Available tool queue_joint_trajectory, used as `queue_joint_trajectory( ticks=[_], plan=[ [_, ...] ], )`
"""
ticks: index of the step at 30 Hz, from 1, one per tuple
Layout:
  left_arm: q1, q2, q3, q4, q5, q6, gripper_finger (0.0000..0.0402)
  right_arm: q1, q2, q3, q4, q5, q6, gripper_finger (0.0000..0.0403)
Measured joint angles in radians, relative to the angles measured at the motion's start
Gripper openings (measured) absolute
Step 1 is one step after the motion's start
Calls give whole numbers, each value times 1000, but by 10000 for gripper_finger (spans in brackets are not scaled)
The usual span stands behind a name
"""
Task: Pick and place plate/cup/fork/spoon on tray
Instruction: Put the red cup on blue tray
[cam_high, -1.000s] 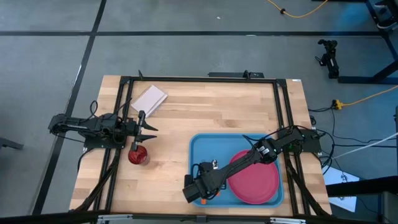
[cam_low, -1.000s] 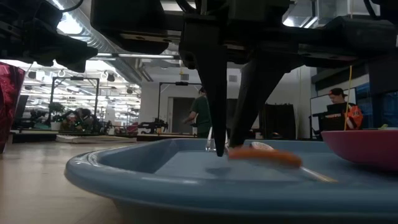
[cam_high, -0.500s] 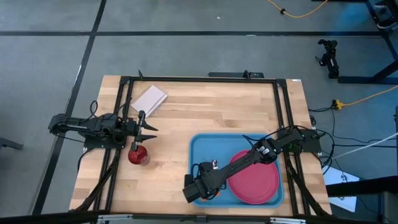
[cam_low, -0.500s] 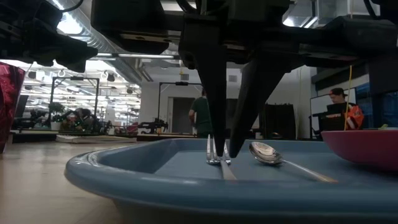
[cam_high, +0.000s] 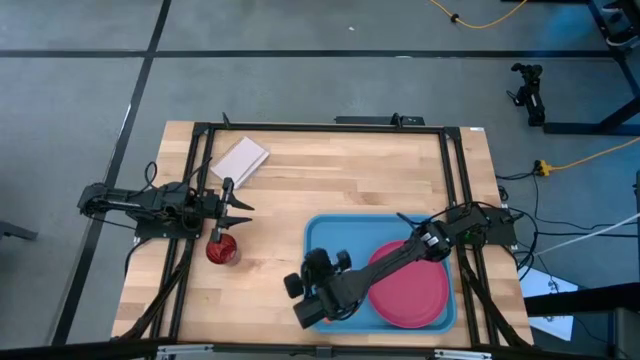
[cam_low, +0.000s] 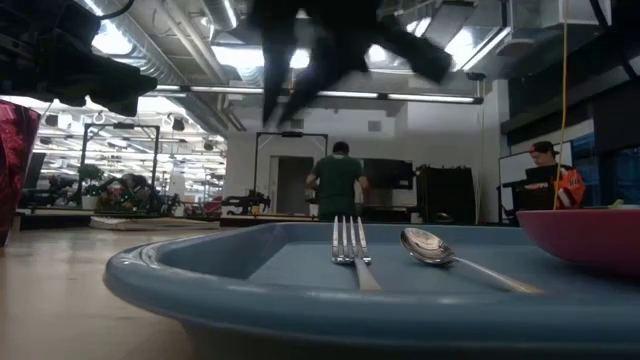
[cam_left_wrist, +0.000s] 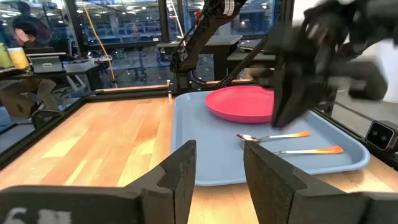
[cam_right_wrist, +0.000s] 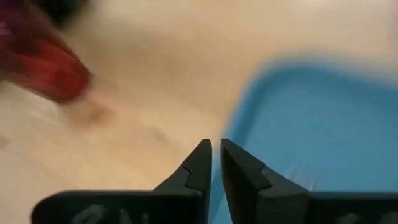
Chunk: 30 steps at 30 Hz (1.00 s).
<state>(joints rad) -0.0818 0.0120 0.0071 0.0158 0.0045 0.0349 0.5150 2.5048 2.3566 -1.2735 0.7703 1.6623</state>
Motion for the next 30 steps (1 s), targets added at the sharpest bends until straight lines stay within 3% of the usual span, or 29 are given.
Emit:
queue_joint_trajectory(
  ticks=[4, 8, 11, 16, 30],
  plan=[
    [0, 0, 0, 0, -1, 0, 127, 23, -33, 1, 1, 253, -339, 40],
    [0, 0, 0, 0, -2, 0, 127, 47, -49, 0, -68, 463, -508, 38],
    [0, 0, 0, 0, -2, 0, 127, 58, -53, 0, -179, 560, -573, 37],
    [0, 0, 0, 0, -2, 0, 127, 53, -53, 0, -298, 592, -533, 37],
    [0, 0, 0, 0, -3, 0, 127, -18, -83, -1, -283, 634, -785, 39]
  ],
)
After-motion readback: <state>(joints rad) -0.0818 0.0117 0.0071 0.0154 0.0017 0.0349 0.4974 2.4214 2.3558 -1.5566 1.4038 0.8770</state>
